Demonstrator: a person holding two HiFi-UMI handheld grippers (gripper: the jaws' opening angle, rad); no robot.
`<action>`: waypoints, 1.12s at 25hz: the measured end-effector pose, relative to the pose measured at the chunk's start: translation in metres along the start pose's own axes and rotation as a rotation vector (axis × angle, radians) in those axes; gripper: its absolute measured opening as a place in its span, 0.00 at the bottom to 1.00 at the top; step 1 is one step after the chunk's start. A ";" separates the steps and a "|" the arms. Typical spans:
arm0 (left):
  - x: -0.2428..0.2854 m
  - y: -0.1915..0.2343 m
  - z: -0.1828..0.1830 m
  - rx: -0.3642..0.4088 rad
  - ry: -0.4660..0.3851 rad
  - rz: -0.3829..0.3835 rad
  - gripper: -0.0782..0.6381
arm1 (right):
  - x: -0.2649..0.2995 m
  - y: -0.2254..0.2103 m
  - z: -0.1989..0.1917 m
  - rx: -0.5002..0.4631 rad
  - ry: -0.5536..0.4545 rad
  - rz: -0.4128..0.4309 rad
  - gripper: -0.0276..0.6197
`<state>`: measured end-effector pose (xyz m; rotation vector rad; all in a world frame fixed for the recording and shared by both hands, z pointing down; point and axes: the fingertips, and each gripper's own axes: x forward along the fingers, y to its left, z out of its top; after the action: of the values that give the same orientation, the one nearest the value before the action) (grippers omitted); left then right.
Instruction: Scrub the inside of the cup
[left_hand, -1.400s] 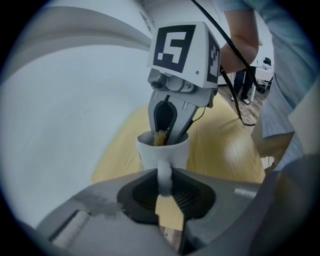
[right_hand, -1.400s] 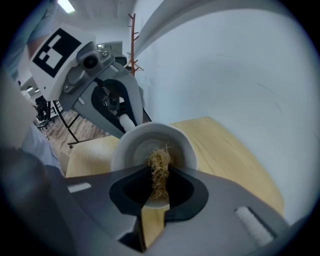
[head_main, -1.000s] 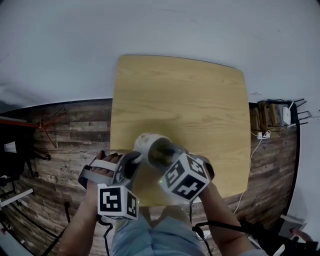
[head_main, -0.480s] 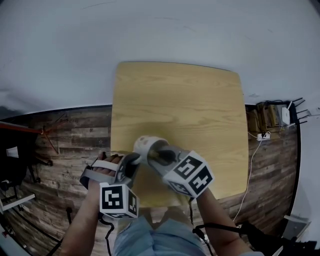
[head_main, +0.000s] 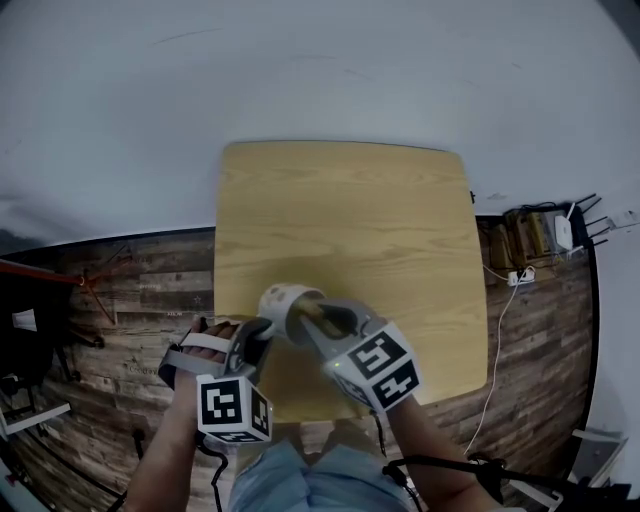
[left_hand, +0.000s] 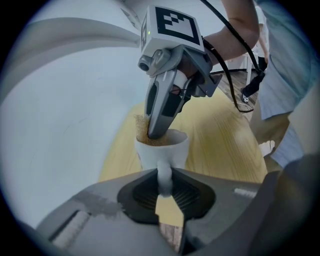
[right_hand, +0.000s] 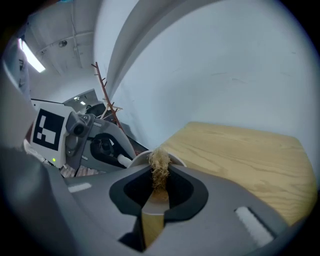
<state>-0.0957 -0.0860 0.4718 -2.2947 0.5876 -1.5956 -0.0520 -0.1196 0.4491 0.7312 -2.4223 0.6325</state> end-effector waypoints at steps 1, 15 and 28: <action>0.000 0.000 0.001 0.001 0.000 0.000 0.20 | -0.001 -0.001 0.001 -0.014 0.002 -0.012 0.13; 0.001 -0.001 0.002 -0.002 0.015 0.003 0.20 | -0.002 0.002 -0.035 -0.206 0.219 -0.055 0.13; 0.001 -0.003 0.004 0.039 0.020 0.003 0.20 | -0.007 0.033 -0.014 -0.041 0.155 0.099 0.13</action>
<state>-0.0915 -0.0841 0.4728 -2.2515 0.5592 -1.6157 -0.0620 -0.0843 0.4466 0.5279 -2.3320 0.6519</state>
